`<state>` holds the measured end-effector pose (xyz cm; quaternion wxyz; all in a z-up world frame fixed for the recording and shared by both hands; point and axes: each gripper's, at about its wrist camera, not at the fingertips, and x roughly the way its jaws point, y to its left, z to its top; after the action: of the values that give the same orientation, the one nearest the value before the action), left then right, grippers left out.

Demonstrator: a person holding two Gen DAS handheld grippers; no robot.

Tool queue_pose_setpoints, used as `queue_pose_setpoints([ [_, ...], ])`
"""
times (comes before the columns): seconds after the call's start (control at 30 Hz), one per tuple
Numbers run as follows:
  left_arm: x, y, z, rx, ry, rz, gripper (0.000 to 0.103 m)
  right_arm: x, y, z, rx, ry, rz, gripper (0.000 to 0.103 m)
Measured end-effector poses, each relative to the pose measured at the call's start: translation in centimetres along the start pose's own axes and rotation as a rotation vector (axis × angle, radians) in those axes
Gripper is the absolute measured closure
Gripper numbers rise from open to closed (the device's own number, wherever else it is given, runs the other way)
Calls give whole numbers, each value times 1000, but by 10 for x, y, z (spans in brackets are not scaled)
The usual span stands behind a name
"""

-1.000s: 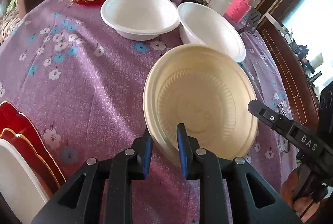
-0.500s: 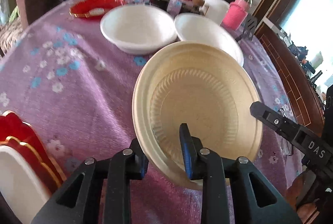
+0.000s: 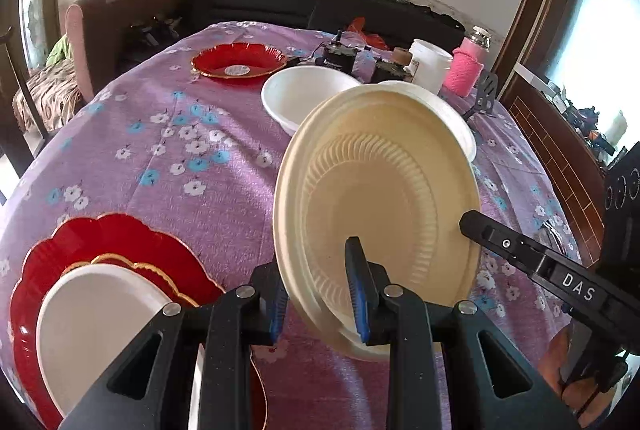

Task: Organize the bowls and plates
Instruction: 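Carry the beige bowl over to the plate stack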

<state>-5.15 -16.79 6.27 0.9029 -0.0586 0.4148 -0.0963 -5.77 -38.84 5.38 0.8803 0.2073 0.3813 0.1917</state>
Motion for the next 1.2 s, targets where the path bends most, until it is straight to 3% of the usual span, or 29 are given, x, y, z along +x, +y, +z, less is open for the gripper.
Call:
queue_pose_setpoints([
  [0.3,18,10,-8,-25,64,-4,78,10,-3,-3,14,27,8,92],
  [0.53,1,10,-10,-42,24,67,77,16,2,-8,17,45,59,92],
  [0.73,-28,16,-18,-54,-30,93,77,11,15,-11,-10,41,104,92],
  [1.0,-89,23,-28,-6,-128,51,69,-36,72,-23,-148,-98,78,92],
  [1.2,-132,62,-41,-27,-174,43,69,-39,111,-42,-115,-61,113,92],
])
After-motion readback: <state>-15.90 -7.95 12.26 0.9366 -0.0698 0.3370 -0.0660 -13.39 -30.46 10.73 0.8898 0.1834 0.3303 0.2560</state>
